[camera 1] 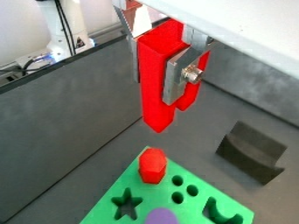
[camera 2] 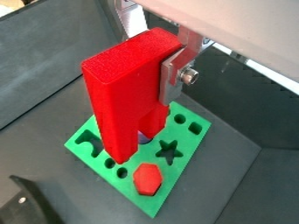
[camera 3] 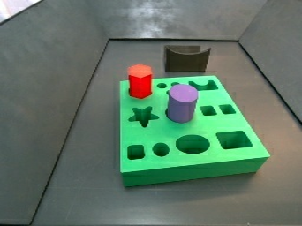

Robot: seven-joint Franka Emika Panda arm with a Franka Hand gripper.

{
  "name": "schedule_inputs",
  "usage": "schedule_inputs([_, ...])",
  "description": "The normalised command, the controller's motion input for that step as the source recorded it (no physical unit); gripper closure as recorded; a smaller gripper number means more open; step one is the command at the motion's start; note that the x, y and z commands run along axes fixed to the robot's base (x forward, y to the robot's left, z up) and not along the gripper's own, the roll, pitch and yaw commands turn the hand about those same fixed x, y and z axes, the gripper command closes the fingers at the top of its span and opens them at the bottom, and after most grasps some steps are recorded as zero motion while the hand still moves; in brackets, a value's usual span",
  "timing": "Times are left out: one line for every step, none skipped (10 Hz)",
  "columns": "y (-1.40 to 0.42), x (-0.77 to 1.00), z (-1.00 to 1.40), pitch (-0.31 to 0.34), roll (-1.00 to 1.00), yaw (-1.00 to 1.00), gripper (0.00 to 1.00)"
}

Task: Pick up the double-square object. Move up. Rotate the double-square object. Place the double-square object on the fixture. Regrasp the double-square object. Move to above the board. Insert the double-square object.
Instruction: Insert the double-square object.

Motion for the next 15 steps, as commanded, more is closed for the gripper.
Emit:
schedule_inputs([0.0, 0.02, 0.0, 0.0, 0.0, 0.0, 1.0])
schedule_inputs([-0.05, 0.35, 0.0, 0.0, 0.0, -0.08, 1.0])
schedule_inputs([-0.05, 0.65, 0.0, 0.0, 0.0, -0.22, 1.0])
schedule_inputs([-0.05, 0.82, 0.0, 0.0, 0.0, -0.28, 1.0])
schedule_inputs([-0.05, 0.85, 0.0, 0.0, 0.0, -0.29, 1.0])
schedule_inputs([-0.05, 0.87, 0.0, 0.0, 0.0, -0.27, 1.0])
schedule_inputs([-0.05, 0.88, -0.02, 0.0, 0.0, -0.27, 1.0])
schedule_inputs([-0.06, 0.9, -0.08, -0.004, 0.01, -0.25, 1.0])
schedule_inputs([-0.07, 0.9, -0.1, -0.004, 0.02, -0.25, 1.0])
schedule_inputs([-0.07, 0.88, -0.12, -0.004, 0.02, -0.27, 1.0])
schedule_inputs([-0.08, 0.88, -0.13, -0.004, 0.03, -0.27, 1.0])
schedule_inputs([-0.11, 0.87, -0.19, -0.009, 0.04, -0.27, 1.0])
schedule_inputs([-0.18, 0.85, -0.29, -0.004, 0.07, -0.26, 1.0])
schedule_inputs([-0.25, 0.82, -0.39, -0.014, 0.1, -0.26, 1.0])
schedule_inputs([-0.28, 0.8, -0.44, -0.019, 0.11, -0.26, 1.0])
